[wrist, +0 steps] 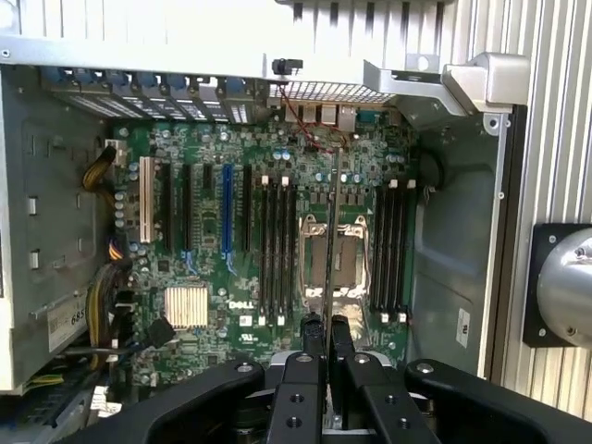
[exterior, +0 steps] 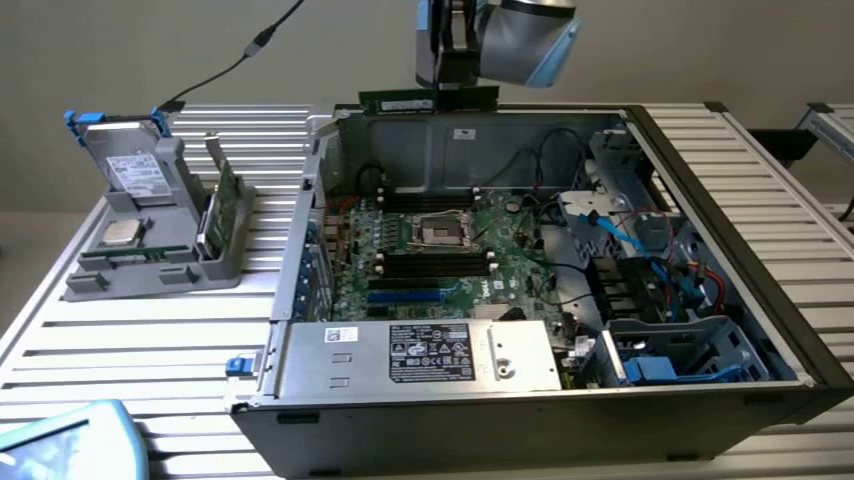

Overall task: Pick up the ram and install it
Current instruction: 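Pick up the ram and move it above insertion slot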

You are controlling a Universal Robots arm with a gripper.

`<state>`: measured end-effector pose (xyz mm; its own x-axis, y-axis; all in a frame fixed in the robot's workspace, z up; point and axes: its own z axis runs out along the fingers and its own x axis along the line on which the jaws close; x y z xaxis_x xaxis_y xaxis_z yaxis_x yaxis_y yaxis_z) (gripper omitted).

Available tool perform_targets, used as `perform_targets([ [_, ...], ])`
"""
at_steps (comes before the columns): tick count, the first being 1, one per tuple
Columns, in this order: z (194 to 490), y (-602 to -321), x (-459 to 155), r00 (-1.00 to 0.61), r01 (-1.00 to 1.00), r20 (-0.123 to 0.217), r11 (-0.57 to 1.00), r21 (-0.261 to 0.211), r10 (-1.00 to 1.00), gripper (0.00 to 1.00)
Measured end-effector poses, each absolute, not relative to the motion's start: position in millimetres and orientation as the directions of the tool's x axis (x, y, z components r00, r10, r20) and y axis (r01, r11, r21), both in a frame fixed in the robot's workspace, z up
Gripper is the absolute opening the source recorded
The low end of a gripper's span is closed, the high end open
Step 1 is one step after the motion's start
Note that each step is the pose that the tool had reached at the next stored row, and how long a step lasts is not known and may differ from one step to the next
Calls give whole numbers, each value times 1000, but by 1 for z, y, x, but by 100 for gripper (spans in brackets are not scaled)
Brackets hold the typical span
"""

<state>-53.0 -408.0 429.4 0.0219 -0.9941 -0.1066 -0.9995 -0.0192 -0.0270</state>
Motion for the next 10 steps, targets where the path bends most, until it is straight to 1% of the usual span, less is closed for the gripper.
perform_targets([
  [10, 418, -408, -39, -27, -999, -106, 30, -27, -994, 14],
])
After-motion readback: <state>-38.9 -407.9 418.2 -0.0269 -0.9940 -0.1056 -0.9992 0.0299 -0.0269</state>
